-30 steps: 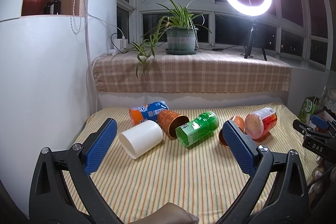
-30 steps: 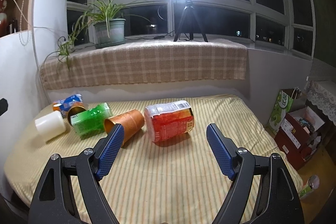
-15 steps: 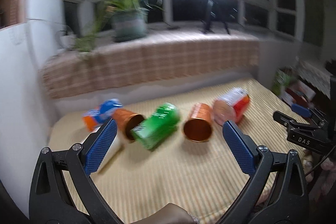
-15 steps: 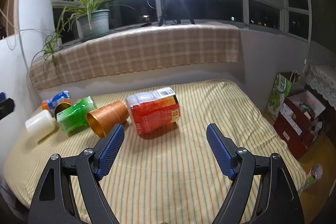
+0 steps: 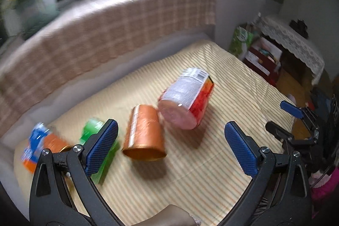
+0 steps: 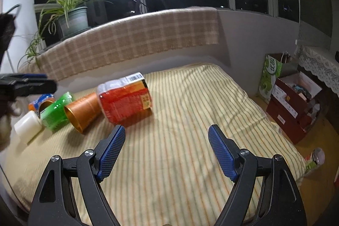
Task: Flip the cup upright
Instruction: 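Reach the left tool to the lying orange-red tea bottle and grasp it, then lift the tea bottle with the left tool and carry it toward the right tool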
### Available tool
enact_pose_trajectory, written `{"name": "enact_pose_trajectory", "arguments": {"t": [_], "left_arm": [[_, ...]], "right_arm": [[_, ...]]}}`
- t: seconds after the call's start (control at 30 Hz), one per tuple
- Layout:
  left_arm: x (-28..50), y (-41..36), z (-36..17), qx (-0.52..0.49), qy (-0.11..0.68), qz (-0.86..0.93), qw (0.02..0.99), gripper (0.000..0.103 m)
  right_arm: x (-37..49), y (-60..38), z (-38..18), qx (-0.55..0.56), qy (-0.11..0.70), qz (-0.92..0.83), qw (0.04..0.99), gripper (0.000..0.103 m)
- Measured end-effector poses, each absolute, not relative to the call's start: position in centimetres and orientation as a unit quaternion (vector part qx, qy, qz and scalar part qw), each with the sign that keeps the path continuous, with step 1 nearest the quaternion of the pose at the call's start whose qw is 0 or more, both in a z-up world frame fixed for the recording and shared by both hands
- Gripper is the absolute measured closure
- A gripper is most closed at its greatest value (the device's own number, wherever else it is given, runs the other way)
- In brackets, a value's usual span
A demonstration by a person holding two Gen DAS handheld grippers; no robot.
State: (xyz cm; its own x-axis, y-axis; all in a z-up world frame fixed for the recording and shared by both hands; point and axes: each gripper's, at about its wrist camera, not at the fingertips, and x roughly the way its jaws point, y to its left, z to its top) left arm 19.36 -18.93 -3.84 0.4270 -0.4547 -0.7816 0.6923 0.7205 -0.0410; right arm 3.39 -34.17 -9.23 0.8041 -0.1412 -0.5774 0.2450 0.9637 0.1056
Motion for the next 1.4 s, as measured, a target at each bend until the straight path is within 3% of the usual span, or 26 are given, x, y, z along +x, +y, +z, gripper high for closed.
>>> {"name": "enact_pose_trajectory", "arguments": {"t": [0.4, 0.83, 0.93, 1.03, 1.4], "left_arm": [[24.1, -27.8, -7.9, 0.243, 0.468, -0.376, 0.762, 0.001], [24.6, -30.7, -11.9, 0.339, 0.496, -0.364, 0.712, 0.001], [24.4, -31.0, -12.4, 0.345, 0.492, -0.361, 0.713, 0.001], [24.4, -31.2, -12.6, 0.348, 0.488, -0.353, 0.718, 0.010], [23.6, -30.6, -10.2, 0.294, 0.482, -0.355, 0.745, 0.011]], "right_arm": [[2.8, -37.8, -11.4, 0.127, 0.312, -0.133, 0.932, 0.023], [3.0, -39.3, -12.9, 0.145, 0.319, -0.140, 0.926, 0.023], [3.0, -39.6, -12.9, 0.147, 0.319, -0.141, 0.926, 0.023], [3.0, -39.7, -12.8, 0.148, 0.318, -0.140, 0.926, 0.023], [2.3, -39.8, -12.2, 0.146, 0.312, -0.141, 0.928, 0.023]]}}
